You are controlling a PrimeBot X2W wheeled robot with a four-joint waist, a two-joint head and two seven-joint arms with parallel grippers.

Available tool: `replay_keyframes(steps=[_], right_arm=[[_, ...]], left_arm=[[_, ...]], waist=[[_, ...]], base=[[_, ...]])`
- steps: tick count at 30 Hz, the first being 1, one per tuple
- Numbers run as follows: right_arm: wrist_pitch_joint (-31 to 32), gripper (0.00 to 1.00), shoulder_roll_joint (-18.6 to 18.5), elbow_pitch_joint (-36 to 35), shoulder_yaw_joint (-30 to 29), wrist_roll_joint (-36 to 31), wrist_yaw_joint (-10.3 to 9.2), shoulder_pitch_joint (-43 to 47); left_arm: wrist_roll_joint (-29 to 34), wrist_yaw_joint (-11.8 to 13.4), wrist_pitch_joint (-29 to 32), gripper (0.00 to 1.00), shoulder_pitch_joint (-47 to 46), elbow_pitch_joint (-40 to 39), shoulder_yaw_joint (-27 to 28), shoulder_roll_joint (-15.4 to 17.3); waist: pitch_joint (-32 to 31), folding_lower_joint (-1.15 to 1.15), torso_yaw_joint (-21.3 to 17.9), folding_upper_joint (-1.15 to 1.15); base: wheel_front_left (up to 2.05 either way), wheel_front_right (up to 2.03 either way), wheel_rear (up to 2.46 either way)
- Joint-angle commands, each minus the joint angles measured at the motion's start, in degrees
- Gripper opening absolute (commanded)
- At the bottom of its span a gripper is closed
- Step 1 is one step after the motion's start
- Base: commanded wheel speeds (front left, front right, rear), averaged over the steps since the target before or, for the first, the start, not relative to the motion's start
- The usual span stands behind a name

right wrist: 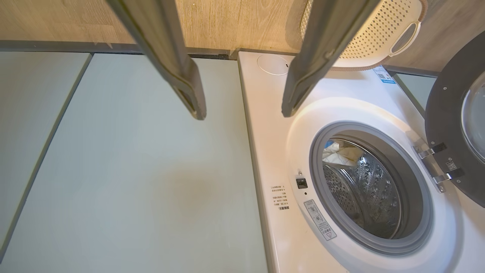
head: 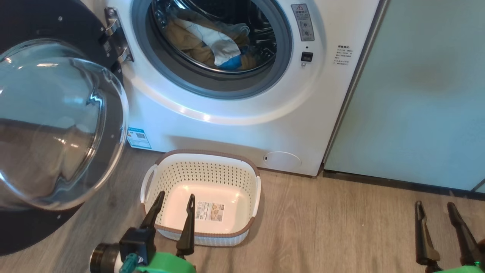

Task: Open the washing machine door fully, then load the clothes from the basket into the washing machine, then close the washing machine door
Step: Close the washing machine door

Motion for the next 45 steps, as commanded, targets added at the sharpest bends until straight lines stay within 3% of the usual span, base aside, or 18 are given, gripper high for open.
replay_keyframes(steps=[1, 29, 37, 45], right_arm=[[-0.15, 1.00, -0.94, -1.68, 1.06, 0.47, -0.16, -1.70], [-0.25, 1.00, -0.94, -1.67, 0.16, 0.57, -0.16, -1.05], [-0.02, 1.00, -0.94, -2.09, -0.34, 0.20, -0.16, -0.41], [0.39, 1.00, -0.94, -2.86, -0.12, -0.12, -0.16, -0.23]], left_arm=[[-0.06, 7.91, -0.39, 1.00, -2.43, -1.92, 1.98, 1.20], [0.67, 7.18, -0.55, 1.00, -2.78, -2.14, 1.53, 1.58], [0.78, 7.09, -0.57, 1.00, -3.04, -2.12, 1.19, 1.25], [0.82, 7.46, -0.59, 1.00, -2.74, -2.27, 1.57, 1.07]], waist=[[0.06, 0.01, 0.04, 0.00], [0.08, 0.01, 3.54, 0.00], [0.10, 0.01, 8.55, 0.00], [0.12, 0.01, 16.80, 0.00]], base=[[-0.67, 0.67, 0.00], [-0.05, 0.05, 0.00], [0.00, 0.00, 0.00], [0.00, 0.00, 0.00]])
